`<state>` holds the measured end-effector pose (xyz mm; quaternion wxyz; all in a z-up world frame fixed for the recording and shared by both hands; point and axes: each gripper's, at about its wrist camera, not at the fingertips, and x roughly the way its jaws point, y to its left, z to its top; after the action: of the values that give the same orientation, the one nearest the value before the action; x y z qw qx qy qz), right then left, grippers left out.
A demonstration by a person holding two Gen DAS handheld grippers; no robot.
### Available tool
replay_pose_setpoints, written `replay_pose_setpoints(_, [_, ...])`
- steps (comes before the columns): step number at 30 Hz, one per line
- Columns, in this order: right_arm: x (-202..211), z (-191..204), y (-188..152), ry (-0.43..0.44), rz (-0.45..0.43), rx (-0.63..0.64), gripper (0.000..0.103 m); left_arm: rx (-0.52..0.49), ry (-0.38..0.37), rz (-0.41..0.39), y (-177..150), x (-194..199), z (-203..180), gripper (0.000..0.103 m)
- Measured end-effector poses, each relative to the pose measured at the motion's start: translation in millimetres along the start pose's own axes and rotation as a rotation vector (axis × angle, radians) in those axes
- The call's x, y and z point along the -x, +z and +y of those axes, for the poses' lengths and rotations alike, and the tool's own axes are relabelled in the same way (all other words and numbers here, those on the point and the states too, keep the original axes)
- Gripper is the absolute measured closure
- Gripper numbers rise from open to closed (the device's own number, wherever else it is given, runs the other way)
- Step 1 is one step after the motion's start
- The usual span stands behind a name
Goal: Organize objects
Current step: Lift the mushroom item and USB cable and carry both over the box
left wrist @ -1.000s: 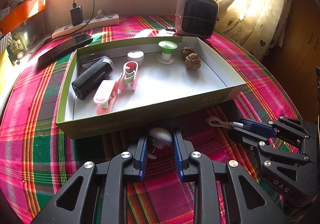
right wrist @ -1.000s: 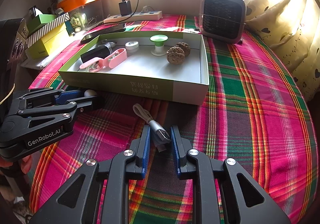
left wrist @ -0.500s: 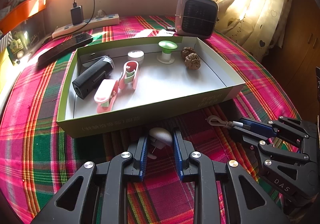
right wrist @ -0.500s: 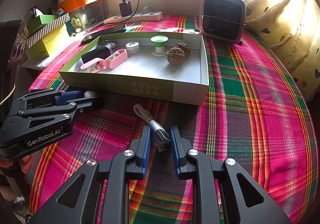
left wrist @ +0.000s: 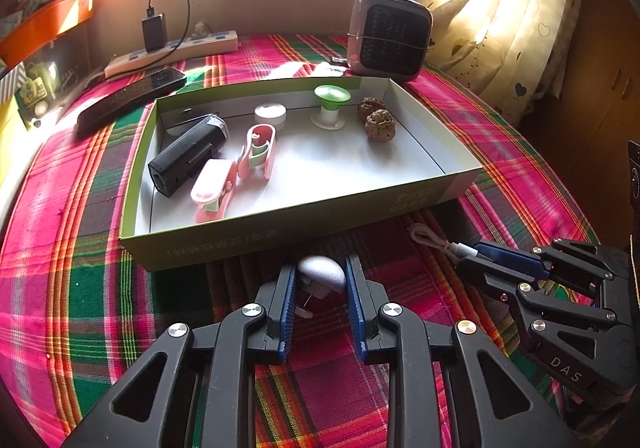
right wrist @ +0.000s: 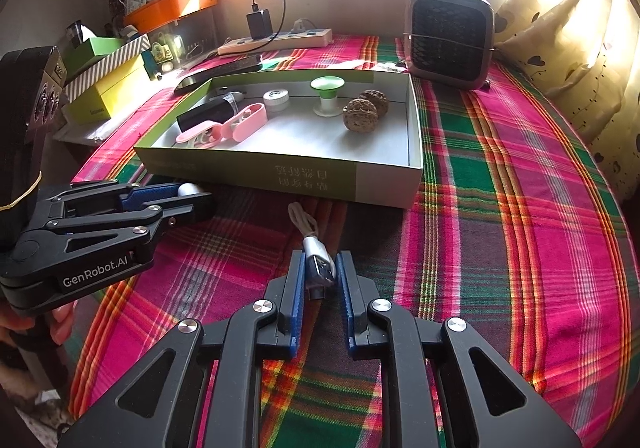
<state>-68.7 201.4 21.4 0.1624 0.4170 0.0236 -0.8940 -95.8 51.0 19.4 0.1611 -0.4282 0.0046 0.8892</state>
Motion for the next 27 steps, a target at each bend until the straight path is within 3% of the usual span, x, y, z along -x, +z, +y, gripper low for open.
replay_pose_setpoints(27, [26.9, -0.6, 12.3, 0.020, -0.077, -0.009, 0.086, -0.020, -0.013, -0.054, 9.7, 25.2, -5.3, 0.081])
